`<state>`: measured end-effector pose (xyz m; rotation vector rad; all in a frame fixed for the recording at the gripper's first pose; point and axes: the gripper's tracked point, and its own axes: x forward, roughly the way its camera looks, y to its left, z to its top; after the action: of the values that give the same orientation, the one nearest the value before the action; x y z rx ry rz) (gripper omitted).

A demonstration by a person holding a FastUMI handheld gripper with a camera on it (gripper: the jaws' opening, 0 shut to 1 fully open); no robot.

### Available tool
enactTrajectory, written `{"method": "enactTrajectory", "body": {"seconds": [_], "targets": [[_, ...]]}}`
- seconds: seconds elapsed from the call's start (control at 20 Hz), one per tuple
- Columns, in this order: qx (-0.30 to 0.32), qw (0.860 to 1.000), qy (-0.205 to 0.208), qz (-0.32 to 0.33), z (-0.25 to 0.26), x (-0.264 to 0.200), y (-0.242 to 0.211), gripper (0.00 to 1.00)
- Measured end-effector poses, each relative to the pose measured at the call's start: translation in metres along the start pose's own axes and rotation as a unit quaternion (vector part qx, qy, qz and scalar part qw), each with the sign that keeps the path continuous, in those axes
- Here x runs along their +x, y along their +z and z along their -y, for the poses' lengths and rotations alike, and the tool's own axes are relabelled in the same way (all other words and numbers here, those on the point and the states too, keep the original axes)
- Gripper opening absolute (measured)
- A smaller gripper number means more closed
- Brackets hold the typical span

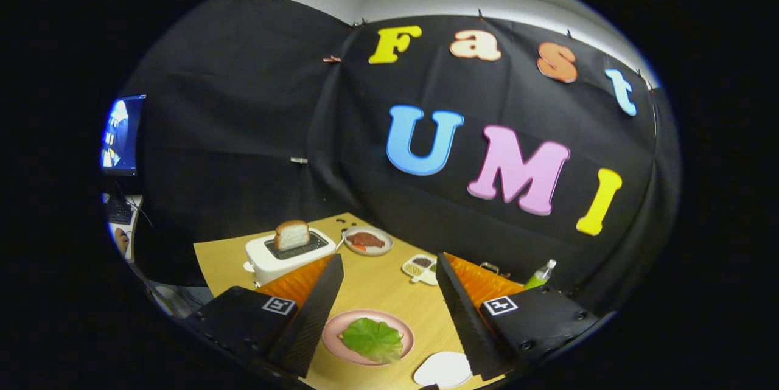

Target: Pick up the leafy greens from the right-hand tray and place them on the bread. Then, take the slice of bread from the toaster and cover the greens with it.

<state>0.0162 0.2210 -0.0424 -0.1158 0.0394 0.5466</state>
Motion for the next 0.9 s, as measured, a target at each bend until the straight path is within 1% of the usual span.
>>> {"method": "enactTrajectory", "body": {"seconds": [0.1,0.2,0.3,0.4,0.5,0.6,0.65,0.75,0.9], "targets": [[-0.018,0.999,0.013,0.031,-0.022,-0.007,0.036,0.95],[-0.018,0.998,0.037,0.052,-0.054,-0.006,0.067,0.95],[-0.020,0.996,0.058,0.059,-0.078,0.007,0.088,0.95],[-0.011,0.996,0.075,0.055,-0.102,0.032,0.099,0.95],[0.012,0.995,0.096,0.015,-0.134,0.063,0.090,0.95],[0.051,0.993,0.105,-0.035,-0.156,0.094,0.075,0.95],[0.074,0.990,0.105,-0.066,-0.167,0.110,0.062,0.92],[0.117,0.981,0.104,-0.111,-0.187,0.142,0.043,0.92],[0.135,0.970,0.097,-0.178,-0.210,0.190,0.001,0.92]]}}
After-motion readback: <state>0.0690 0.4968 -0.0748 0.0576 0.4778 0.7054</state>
